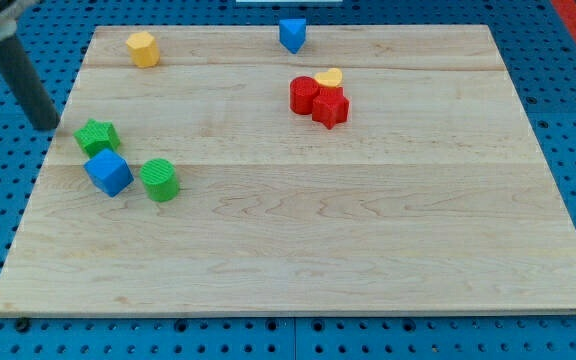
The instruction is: Slide the blue cube along with the green circle slightly right
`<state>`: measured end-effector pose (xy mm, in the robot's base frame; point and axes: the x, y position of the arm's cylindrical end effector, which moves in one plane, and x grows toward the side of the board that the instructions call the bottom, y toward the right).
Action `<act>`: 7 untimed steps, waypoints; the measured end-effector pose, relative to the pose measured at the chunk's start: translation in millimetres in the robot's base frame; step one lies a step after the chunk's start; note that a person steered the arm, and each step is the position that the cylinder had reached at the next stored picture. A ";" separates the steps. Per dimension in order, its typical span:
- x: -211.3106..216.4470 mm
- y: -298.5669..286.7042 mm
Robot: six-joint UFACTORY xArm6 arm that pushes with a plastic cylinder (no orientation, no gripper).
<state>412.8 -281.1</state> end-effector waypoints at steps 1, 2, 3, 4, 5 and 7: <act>34.3 16.9; 67.9 57.6; 84.9 130.1; 73.2 158.2; 28.2 138.4; -7.8 201.4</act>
